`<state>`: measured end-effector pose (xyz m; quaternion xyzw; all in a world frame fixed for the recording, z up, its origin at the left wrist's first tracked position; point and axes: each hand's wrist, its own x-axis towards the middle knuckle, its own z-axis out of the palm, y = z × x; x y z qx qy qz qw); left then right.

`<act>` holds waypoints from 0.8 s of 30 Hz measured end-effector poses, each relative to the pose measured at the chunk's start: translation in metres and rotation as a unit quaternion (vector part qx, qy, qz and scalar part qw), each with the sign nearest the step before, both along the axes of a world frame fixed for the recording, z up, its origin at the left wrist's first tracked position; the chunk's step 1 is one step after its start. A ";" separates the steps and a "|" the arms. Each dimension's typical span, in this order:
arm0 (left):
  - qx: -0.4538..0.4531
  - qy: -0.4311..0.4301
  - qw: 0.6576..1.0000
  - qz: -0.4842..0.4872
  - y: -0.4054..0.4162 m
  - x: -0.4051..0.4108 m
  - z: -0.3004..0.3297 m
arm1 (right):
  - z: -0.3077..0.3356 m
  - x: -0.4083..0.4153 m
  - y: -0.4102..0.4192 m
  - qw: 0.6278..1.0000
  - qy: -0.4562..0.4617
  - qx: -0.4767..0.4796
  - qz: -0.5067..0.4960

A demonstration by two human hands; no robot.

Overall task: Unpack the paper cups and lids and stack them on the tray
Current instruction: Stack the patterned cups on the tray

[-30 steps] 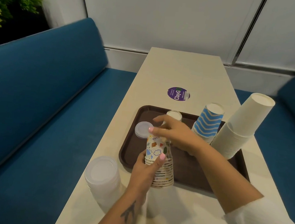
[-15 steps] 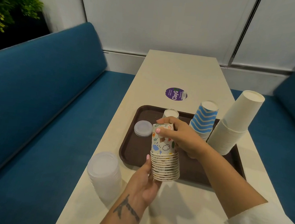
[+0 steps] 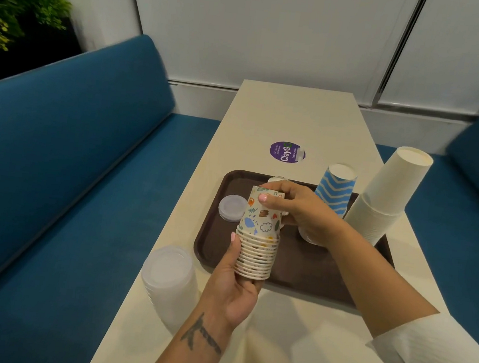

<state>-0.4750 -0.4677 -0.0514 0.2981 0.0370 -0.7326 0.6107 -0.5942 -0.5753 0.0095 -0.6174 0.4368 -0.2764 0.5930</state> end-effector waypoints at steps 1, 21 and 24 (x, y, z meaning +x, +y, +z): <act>0.003 -0.002 1.000 0.001 0.000 0.000 0.000 | 0.002 0.000 -0.002 1.000 0.001 -0.005 -0.004; 0.043 0.015 0.998 0.037 0.003 0.012 -0.025 | 0.024 0.018 -0.057 0.917 0.183 -0.276 -0.224; 0.045 0.013 0.998 0.045 0.002 0.012 -0.026 | 0.006 0.024 -0.065 0.902 0.275 -0.274 -0.191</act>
